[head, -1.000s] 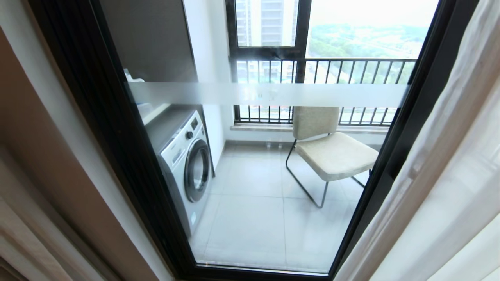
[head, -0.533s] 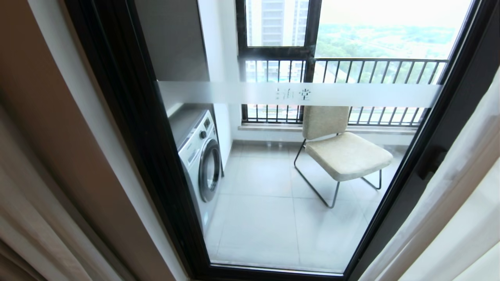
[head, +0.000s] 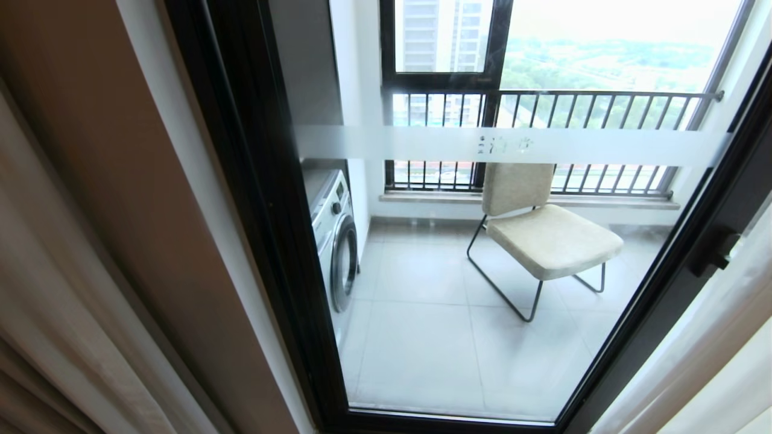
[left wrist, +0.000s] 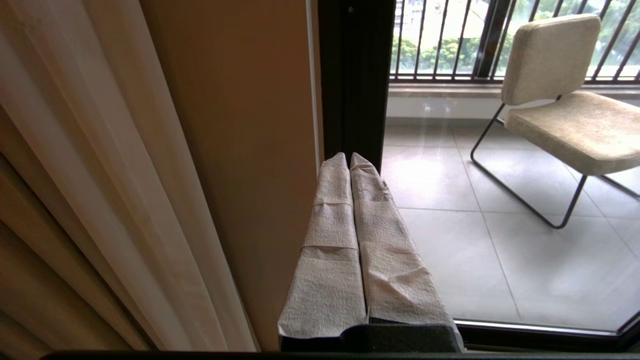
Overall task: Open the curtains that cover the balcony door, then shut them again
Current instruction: Close the inner curtains on both sides
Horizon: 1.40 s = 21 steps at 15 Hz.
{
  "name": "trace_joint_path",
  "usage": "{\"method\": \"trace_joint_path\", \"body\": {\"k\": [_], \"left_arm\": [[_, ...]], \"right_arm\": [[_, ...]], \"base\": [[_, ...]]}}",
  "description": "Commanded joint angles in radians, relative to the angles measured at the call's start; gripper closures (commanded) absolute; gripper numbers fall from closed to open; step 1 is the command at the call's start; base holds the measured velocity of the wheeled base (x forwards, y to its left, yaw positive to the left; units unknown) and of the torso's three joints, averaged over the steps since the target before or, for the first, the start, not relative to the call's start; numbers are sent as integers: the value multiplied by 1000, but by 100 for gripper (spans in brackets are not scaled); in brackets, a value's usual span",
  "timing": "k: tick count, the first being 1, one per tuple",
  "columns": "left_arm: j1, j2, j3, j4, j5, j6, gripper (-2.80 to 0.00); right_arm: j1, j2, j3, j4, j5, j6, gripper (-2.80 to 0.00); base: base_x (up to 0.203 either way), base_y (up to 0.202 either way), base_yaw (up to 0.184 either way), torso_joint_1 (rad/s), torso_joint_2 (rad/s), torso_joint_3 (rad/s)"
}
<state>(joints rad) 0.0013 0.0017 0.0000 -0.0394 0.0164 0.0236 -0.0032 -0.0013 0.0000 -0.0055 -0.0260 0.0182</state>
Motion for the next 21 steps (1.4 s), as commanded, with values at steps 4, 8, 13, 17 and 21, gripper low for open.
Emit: {"method": "trace_joint_path", "body": {"k": [4, 8, 13, 17, 21], "left_arm": [[-1, 0, 0, -1, 0, -1, 0], [0, 0, 0, -1, 2, -2, 0], [0, 0, 0, -1, 2, -2, 0], [0, 0, 0, -1, 2, -2, 0], [0, 0, 0, -1, 2, -2, 0]], "right_arm": [[0, 1, 0, -1, 0, 0, 0], [0, 1, 0, -1, 0, 0, 0], [0, 1, 0, -1, 0, 0, 0], [0, 1, 0, -1, 0, 0, 0], [0, 1, 0, 1, 0, 0, 0]], "base": [[0, 155, 1, 3, 2, 2], [0, 0, 0, 0, 0, 0], [0, 0, 0, 0, 0, 0], [0, 0, 0, 0, 0, 0], [0, 0, 0, 0, 0, 0]]}}
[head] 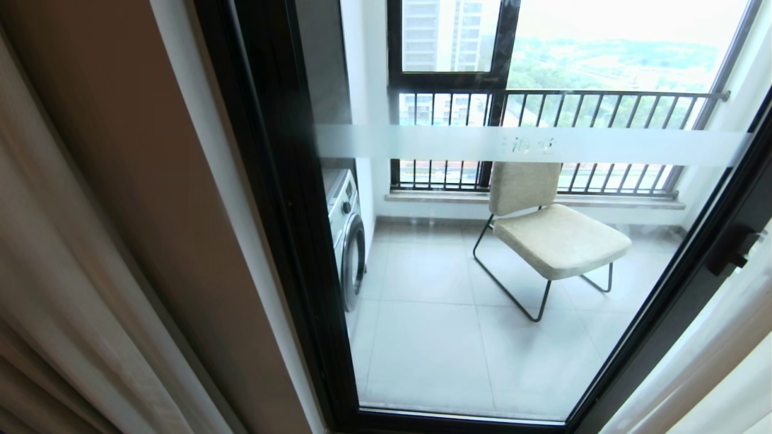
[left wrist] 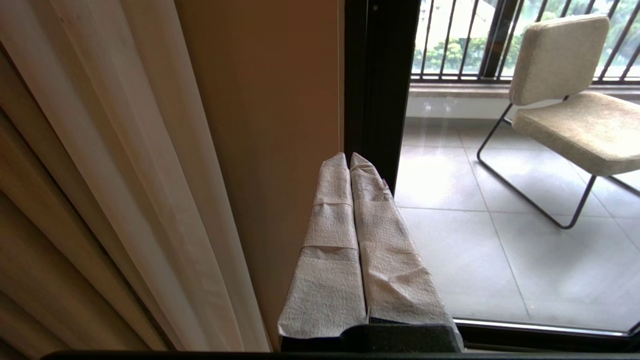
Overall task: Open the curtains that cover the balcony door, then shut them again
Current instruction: Close the inner curtains on both sides
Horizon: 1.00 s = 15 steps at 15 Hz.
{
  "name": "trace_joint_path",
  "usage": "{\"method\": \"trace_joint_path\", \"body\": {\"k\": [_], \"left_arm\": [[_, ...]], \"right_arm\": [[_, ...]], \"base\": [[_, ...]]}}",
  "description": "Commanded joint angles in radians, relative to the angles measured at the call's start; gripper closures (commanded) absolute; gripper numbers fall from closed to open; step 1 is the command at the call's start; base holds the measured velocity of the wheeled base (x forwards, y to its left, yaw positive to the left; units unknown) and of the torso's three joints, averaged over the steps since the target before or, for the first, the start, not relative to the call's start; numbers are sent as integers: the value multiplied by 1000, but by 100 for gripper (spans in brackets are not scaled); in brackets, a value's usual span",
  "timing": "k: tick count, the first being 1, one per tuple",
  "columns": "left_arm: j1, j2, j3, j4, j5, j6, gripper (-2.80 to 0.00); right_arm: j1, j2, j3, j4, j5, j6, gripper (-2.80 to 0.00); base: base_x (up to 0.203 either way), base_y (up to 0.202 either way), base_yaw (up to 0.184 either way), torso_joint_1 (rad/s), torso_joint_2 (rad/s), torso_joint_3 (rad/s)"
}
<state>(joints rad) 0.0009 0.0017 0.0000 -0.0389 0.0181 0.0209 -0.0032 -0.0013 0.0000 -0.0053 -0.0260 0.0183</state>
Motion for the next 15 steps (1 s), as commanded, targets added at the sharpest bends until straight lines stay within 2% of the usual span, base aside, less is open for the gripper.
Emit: {"method": "trace_joint_path", "body": {"k": [1, 15], "left_arm": [[1, 0, 0, -1, 0, 1, 0], [-1, -2, 0, -4, 3, -26, 0]], "right_arm": [[0, 1, 0, -1, 0, 0, 0], [0, 1, 0, -1, 0, 0, 0]], "base": [[0, 0, 0, 0, 0, 0], [0, 0, 0, 0, 0, 0]]}}
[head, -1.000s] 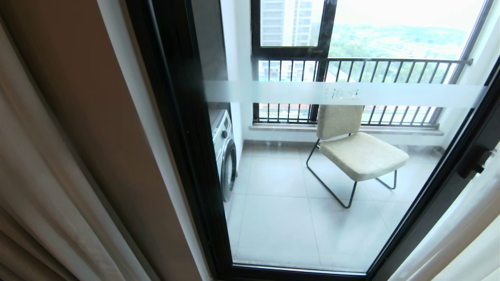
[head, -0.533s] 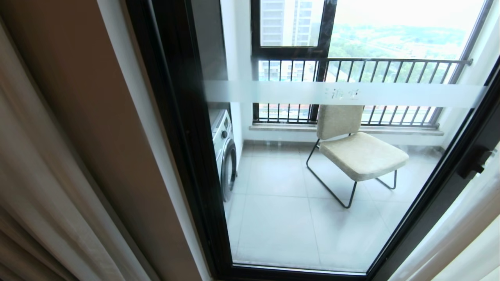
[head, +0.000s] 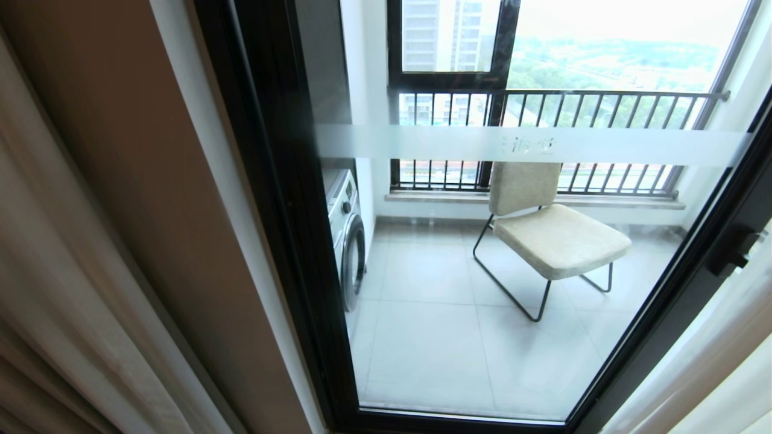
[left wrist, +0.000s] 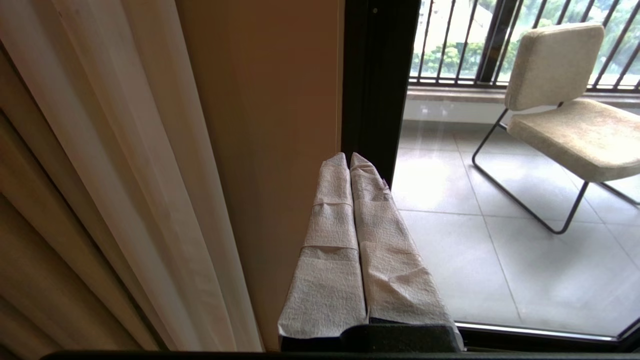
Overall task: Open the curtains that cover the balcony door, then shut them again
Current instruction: Close the inner curtains on both sides
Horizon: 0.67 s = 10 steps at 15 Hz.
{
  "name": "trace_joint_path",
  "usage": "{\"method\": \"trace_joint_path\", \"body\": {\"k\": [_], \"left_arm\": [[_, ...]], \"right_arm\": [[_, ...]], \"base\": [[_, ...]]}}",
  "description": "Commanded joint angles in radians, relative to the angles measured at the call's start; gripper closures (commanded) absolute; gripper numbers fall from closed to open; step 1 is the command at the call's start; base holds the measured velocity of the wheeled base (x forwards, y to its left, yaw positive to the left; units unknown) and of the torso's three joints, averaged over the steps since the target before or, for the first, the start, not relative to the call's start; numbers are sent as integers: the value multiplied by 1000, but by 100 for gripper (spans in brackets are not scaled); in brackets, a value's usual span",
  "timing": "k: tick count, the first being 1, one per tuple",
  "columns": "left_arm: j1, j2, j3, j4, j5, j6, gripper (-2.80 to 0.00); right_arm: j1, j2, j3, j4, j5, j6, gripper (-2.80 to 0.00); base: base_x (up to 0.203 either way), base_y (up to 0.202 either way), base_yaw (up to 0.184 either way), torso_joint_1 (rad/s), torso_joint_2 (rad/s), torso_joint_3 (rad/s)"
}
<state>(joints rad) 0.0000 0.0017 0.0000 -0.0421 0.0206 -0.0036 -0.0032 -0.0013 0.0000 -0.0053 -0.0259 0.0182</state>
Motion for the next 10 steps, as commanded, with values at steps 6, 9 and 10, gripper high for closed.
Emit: {"method": "trace_joint_path", "body": {"k": [6, 9, 10], "left_arm": [[0, -2, 0, -2, 1, 1, 0], [1, -1, -45, 0, 0, -35, 0], [2, -1, -58, 1, 1, -38, 0]], "right_arm": [[0, 1, 0, -1, 0, 0, 0], [0, 1, 0, -1, 0, 0, 0], [0, 1, 0, -1, 0, 0, 0]], "base": [[0, 0, 0, 0, 0, 0], [0, 0, 0, 0, 0, 0], [0, 0, 0, 0, 0, 0]]}}
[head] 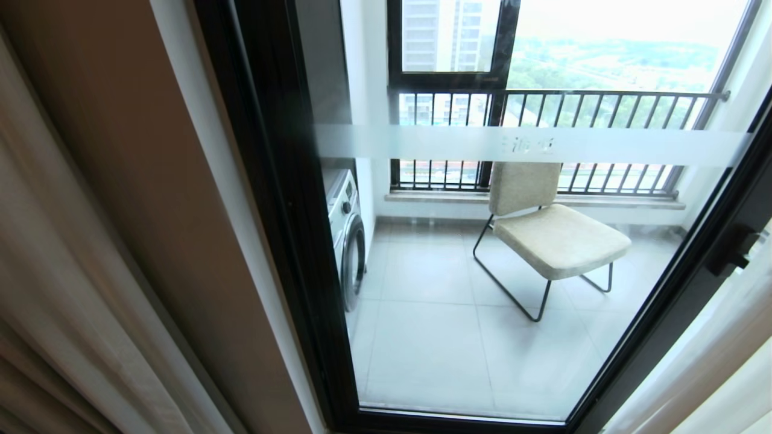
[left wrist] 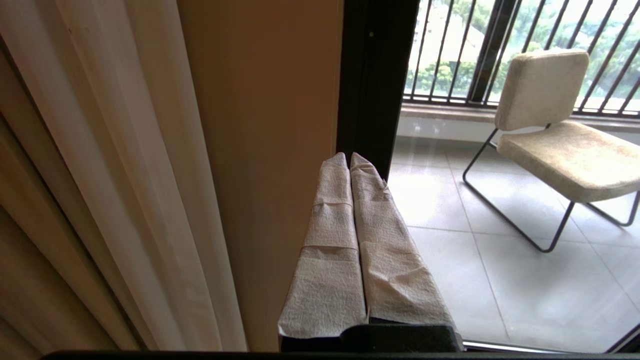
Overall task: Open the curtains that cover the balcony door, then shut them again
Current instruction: Close the inner curtains on both sides
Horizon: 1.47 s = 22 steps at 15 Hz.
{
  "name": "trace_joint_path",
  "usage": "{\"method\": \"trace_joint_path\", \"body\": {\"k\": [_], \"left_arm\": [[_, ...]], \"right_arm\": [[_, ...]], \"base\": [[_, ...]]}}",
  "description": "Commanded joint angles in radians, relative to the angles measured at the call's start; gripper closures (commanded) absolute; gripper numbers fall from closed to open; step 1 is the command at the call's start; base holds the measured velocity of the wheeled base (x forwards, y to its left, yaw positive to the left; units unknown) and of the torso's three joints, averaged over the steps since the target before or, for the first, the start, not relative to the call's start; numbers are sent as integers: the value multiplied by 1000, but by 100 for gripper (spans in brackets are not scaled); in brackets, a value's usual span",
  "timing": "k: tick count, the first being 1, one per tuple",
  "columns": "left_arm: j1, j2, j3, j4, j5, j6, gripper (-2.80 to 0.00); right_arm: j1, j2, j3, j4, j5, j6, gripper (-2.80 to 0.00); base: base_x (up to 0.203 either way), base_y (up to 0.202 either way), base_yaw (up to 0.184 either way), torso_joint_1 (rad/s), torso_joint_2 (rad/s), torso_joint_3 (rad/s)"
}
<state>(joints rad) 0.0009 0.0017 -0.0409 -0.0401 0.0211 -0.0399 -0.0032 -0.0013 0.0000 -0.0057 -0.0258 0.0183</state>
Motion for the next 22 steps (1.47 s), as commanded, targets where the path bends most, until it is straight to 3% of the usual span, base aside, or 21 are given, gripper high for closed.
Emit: {"method": "trace_joint_path", "body": {"k": [1, 4, 8, 12, 15, 22], "left_arm": [[0, -1, -37, -1, 4, -3, 0], [0, 3, -114, 3, 57, -3, 0], [1, 31, -215, 5, 196, -3, 0], [-1, 157, -304, 5, 219, -2, 0], [-2, 305, -394, 4, 288, -2, 0], [-3, 628, -580, -2, 560, -3, 0]], "right_arm": [[0, 1, 0, 0, 0, 0, 0], [0, 1, 0, 0, 0, 0, 0], [0, 1, 0, 0, 0, 0, 0], [0, 1, 0, 0, 0, 0, 0], [-1, 1, 0, 0, 0, 0, 0], [0, 1, 0, 0, 0, 0, 0]], "base": [[0, 0, 0, 0, 0, 0], [0, 0, 0, 0, 0, 0], [0, 0, 0, 0, 0, 0], [0, 0, 0, 0, 0, 0], [0, 0, 0, 0, 0, 0], [0, 0, 0, 0, 0, 0]]}}
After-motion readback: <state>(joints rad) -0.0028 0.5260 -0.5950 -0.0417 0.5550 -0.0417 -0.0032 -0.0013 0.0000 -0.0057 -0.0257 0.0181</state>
